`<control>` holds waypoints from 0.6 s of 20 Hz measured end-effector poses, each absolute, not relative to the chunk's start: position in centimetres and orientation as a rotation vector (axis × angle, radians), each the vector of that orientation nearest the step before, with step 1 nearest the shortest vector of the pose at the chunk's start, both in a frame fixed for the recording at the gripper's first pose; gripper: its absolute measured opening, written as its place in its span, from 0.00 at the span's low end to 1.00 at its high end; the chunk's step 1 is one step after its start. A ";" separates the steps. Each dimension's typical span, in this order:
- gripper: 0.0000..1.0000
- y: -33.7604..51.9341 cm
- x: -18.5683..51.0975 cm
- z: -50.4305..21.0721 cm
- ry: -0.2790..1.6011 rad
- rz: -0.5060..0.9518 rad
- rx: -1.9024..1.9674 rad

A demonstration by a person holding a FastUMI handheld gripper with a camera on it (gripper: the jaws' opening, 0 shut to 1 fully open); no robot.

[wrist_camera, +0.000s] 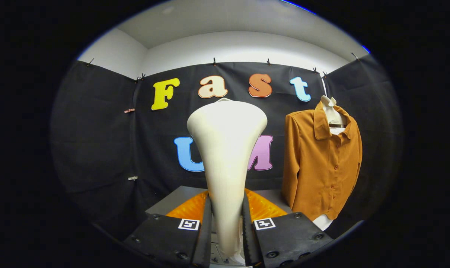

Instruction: Iron the clothes twice with a garment steamer, once on the left side and once on the right side.

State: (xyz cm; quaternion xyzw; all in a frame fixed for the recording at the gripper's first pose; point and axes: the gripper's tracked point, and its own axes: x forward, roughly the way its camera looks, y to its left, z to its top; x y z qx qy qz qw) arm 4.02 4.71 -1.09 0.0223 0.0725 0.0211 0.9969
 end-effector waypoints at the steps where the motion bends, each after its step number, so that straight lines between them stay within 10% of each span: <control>1: 0.38 4.6 4.1 -0.9 0.139 0.044 0.043; 12: 0.38 4.6 4.3 -0.1 0.104 0.043 0.052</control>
